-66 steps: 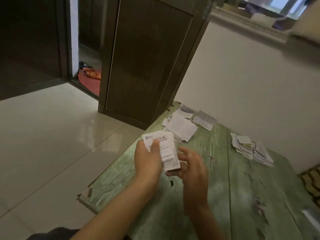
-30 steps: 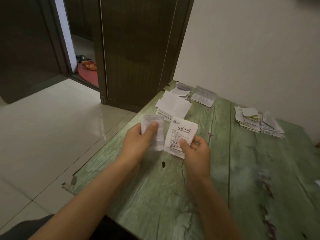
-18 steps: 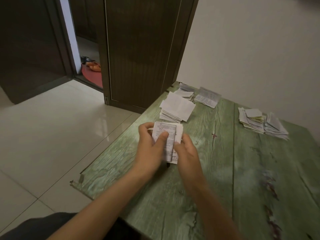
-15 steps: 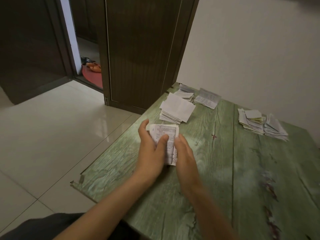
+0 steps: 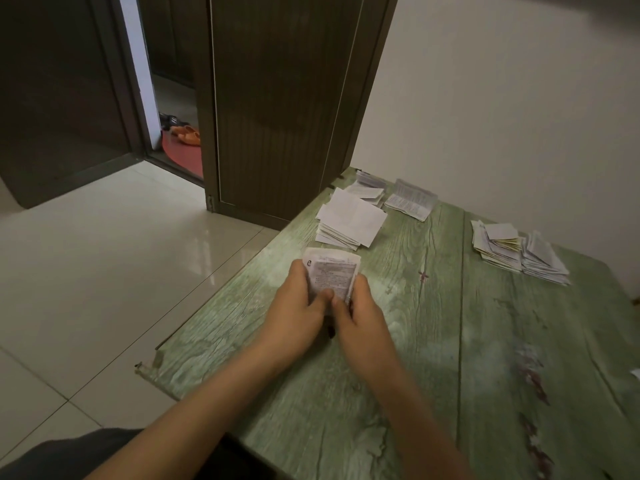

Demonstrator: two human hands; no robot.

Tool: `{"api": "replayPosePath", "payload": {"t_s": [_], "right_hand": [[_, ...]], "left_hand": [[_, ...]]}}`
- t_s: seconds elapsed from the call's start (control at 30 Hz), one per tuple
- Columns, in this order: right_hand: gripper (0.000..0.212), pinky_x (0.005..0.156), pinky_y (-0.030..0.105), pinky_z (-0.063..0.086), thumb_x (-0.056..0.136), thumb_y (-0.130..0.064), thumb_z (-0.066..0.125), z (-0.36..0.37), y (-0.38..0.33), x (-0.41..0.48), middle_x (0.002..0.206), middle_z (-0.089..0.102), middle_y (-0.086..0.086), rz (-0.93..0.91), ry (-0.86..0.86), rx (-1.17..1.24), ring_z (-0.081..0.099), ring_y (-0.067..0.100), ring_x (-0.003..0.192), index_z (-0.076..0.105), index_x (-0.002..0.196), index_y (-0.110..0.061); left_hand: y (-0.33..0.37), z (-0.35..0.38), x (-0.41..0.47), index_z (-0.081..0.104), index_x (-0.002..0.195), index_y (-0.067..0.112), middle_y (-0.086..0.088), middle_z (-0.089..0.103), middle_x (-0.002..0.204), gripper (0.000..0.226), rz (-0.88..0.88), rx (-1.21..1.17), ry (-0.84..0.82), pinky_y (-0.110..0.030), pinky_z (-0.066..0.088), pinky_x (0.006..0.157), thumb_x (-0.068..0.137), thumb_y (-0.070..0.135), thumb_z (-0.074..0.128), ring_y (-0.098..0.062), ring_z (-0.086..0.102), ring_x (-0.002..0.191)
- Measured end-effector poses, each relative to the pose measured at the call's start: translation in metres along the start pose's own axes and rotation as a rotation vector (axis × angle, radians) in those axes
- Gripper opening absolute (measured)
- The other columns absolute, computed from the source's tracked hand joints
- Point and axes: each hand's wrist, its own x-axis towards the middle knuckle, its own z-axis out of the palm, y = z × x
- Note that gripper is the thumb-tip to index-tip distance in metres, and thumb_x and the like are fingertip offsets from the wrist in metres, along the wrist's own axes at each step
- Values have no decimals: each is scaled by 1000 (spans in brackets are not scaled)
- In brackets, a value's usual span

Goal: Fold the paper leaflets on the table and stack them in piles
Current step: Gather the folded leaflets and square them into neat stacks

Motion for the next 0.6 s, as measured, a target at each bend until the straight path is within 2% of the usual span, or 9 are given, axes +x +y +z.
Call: {"api": "replayPosePath", "payload": {"t_s": [0.1,0.2,0.27,0.37,0.4,0.5,0.6], "right_hand": [[32,81,14,48,98,-6,41,-9,-5,1,109,63,-11,-15,-49,98,60,-2,100,50,112,-34],[40,84,13,47,96,0,42,-13,-8,0,114,63,-7,-36,-91,81,59,-1,105,50,119,-31],[40,84,15,49,94,3,44,-14,-12,0,114,64,-3,-49,-77,95,61,2,104,51,118,-29],[28,69,19,54,90,-1,55,-21,-19,1,102,69,4,27,55,290,69,9,87,55,109,-22],[24,66,21,56,88,-2,58,-24,-21,1,98,70,4,68,102,372,70,12,84,56,104,-20],[16,65,24,57,84,-1,62,-28,-22,1,91,72,7,134,123,466,71,17,81,61,97,-12],[16,63,24,57,83,0,62,-26,-21,1,84,72,3,163,81,442,70,14,75,61,95,-11]], "left_hand": [[8,-8,3,37,116,23,18,57,100,33,34,-91,-21,-5,48,64,92,14,57,14,58,81],[15,-15,4,44,107,25,20,55,91,22,95,3,-12,-3,45,59,92,17,57,21,54,72],[20,-19,5,48,94,24,16,59,88,13,111,61,3,-7,46,59,91,17,58,12,57,72],[25,-27,8,51,86,17,-1,65,92,13,48,-7,22,-29,56,73,85,14,64,-13,64,84],[27,-30,8,52,86,14,-5,66,94,15,3,-68,-3,-31,58,72,84,12,66,-16,66,84],[29,-35,8,54,89,15,-2,67,90,17,-114,-123,-168,-16,54,59,82,7,67,-7,68,72],[25,-34,6,64,97,15,-2,73,89,14,-169,-191,-256,-19,54,61,88,26,61,-12,71,75]]}}
